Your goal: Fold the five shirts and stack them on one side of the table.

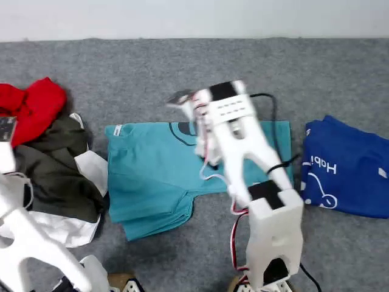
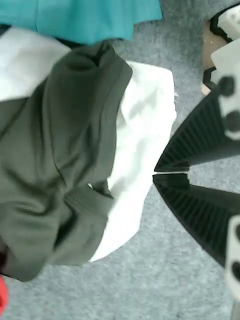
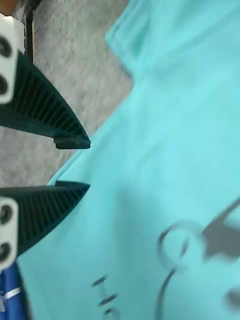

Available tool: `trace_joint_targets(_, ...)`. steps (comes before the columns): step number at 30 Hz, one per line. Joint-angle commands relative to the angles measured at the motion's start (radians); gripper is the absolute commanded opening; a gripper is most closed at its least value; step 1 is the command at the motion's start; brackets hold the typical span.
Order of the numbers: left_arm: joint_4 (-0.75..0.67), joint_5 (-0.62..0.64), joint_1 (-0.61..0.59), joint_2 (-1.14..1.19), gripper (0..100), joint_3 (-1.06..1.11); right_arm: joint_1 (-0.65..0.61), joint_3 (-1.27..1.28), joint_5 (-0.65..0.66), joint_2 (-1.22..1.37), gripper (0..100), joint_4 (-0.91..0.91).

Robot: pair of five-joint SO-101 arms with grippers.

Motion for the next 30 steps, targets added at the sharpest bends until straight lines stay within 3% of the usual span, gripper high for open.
trace_joint_targets(1,-0.008,-0.031,-0.020,-0.029,1,0.008,-0.148,0.034,-0.020,-0.093,18.8,0.044)
trace_joint_targets(6,-0.077,-0.040,-0.021,-0.029,1,0.127,-0.314,0.057,-0.032,-0.074,18.8,0.019)
trace_joint_targets(12,-0.084,-0.038,-0.021,-0.029,1,0.154,-0.429,0.055,-0.051,0.018,18.8,-0.021)
trace_joint_targets(25,-0.084,-0.037,-0.017,-0.029,1,0.154,-0.509,0.055,-0.069,0.081,18.6,-0.094)
trace_joint_targets(30,-0.084,-0.035,-0.017,-0.029,1,0.154,-0.515,0.057,-0.060,0.122,9.1,-0.120)
